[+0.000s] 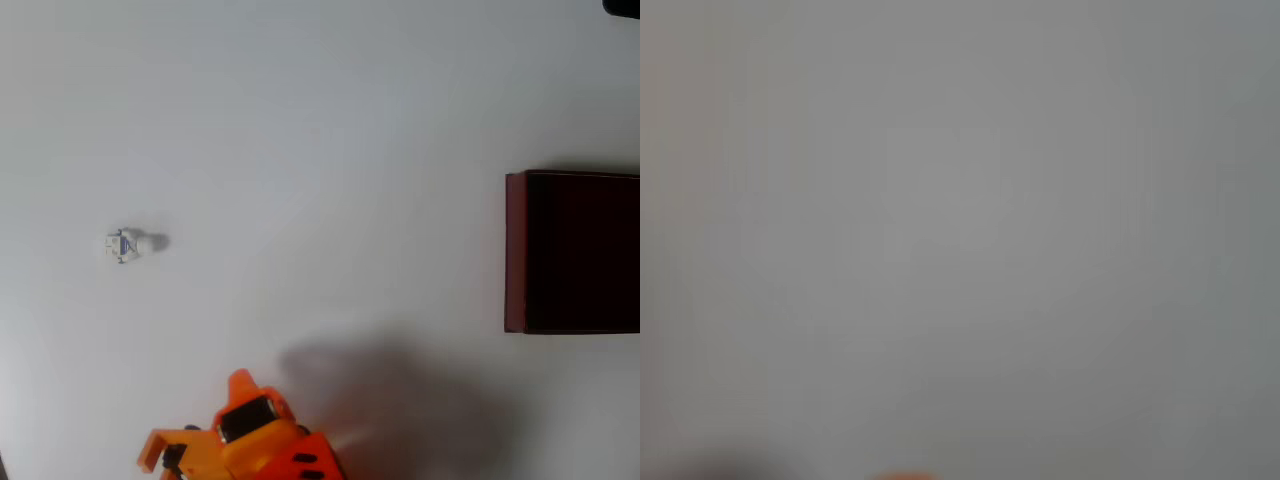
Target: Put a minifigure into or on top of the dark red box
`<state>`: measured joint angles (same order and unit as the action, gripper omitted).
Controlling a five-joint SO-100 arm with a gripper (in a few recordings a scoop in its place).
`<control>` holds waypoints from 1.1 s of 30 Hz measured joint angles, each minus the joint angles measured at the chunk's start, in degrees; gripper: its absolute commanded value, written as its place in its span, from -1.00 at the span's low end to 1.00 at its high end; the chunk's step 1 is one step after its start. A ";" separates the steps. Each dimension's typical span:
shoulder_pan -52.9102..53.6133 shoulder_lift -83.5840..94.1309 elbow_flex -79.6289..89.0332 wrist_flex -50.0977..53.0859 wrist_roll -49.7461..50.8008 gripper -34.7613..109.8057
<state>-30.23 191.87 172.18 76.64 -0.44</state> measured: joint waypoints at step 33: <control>0.18 -0.35 -0.26 -1.14 7.73 -0.46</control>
<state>-30.06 191.51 171.91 75.50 7.29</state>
